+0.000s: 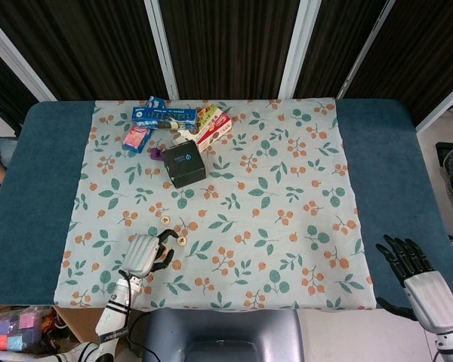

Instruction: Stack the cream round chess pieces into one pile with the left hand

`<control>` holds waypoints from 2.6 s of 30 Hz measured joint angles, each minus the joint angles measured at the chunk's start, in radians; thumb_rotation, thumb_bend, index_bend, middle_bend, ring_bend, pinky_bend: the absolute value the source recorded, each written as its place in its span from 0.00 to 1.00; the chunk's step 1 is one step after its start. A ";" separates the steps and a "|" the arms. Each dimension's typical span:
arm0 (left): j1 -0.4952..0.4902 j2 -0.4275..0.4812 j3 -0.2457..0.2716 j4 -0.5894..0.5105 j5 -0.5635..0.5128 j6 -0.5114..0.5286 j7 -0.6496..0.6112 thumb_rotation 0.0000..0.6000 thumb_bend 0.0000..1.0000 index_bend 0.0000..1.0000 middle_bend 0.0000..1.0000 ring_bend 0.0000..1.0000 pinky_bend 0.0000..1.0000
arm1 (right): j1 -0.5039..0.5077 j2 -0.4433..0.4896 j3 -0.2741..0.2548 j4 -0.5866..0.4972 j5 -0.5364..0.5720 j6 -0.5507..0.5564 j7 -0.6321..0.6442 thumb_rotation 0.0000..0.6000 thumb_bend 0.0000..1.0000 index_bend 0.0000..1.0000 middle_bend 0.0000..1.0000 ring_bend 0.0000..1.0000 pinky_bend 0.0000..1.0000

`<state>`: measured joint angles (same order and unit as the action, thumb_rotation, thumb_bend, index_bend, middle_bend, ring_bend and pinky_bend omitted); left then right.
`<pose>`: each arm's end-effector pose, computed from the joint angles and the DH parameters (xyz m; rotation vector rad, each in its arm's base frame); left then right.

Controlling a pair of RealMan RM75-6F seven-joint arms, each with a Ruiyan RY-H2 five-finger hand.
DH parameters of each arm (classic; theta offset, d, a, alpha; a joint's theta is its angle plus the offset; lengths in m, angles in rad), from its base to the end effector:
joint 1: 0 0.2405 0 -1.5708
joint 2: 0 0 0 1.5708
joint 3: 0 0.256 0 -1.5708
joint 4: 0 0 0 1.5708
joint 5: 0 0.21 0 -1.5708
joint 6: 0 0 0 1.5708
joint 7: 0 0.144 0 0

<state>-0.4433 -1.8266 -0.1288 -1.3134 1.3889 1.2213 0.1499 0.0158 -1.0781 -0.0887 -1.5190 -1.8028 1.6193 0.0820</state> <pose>-0.1805 0.2666 -0.0651 -1.6173 -1.1172 -1.1641 -0.3060 -0.1262 0.1606 1.6306 -0.8271 0.9717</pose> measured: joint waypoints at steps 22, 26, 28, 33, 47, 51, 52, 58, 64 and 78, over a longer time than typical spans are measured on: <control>-0.101 -0.077 -0.063 -0.074 -0.225 -0.054 0.587 1.00 0.38 0.36 1.00 1.00 1.00 | -0.003 0.012 -0.006 0.006 -0.015 0.023 0.037 1.00 0.14 0.00 0.00 0.00 0.00; -0.110 -0.086 -0.067 -0.076 -0.269 -0.047 0.629 1.00 0.38 0.36 1.00 1.00 1.00 | -0.003 0.012 -0.007 0.008 -0.016 0.022 0.038 1.00 0.14 0.00 0.00 0.00 0.00; -0.113 -0.089 -0.068 -0.072 -0.274 -0.047 0.631 1.00 0.38 0.36 1.00 1.00 1.00 | -0.003 0.013 -0.007 0.008 -0.017 0.022 0.038 1.00 0.14 0.00 0.00 0.00 0.00; -0.119 -0.095 -0.071 -0.052 -0.288 -0.050 0.625 1.00 0.38 0.36 1.00 1.00 1.00 | -0.003 0.013 -0.005 0.008 -0.013 0.023 0.040 1.00 0.14 0.00 0.00 0.00 0.00; -0.135 -0.114 -0.057 -0.012 -0.294 -0.048 0.602 1.00 0.38 0.40 1.00 1.00 1.00 | -0.003 0.015 -0.004 0.008 -0.012 0.024 0.045 1.00 0.14 0.00 0.00 0.00 0.00; -0.137 -0.116 -0.055 -0.002 -0.292 -0.044 0.596 1.00 0.38 0.41 1.00 1.00 1.00 | -0.004 0.016 -0.004 0.008 -0.012 0.026 0.047 1.00 0.14 0.00 0.00 0.00 0.00; -0.138 -0.116 -0.054 0.000 -0.292 -0.044 0.595 1.00 0.38 0.41 1.00 1.00 1.00 | -0.004 0.016 -0.004 0.009 -0.013 0.026 0.046 1.00 0.14 0.00 0.00 0.00 0.00; -0.139 -0.113 -0.049 0.004 -0.291 -0.041 0.592 1.00 0.39 0.43 1.00 1.00 1.00 | -0.004 0.015 -0.004 0.008 -0.013 0.025 0.043 1.00 0.14 0.00 0.00 0.00 0.00; -0.141 -0.112 -0.049 0.013 -0.294 -0.044 0.584 1.00 0.39 0.45 1.00 1.00 1.00 | -0.003 0.014 -0.004 0.007 -0.012 0.021 0.038 1.00 0.14 0.00 0.00 0.00 0.00; -0.141 -0.102 -0.041 -0.003 -0.278 -0.031 0.573 1.00 0.39 0.50 1.00 1.00 1.00 | -0.003 0.013 -0.003 0.008 -0.012 0.023 0.039 1.00 0.14 0.00 0.00 0.00 0.00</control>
<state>-0.5847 -1.9285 -0.1700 -1.3162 1.1108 1.1900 0.7225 0.0125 -1.0647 -0.0918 -1.5110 -1.8146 1.6419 0.1209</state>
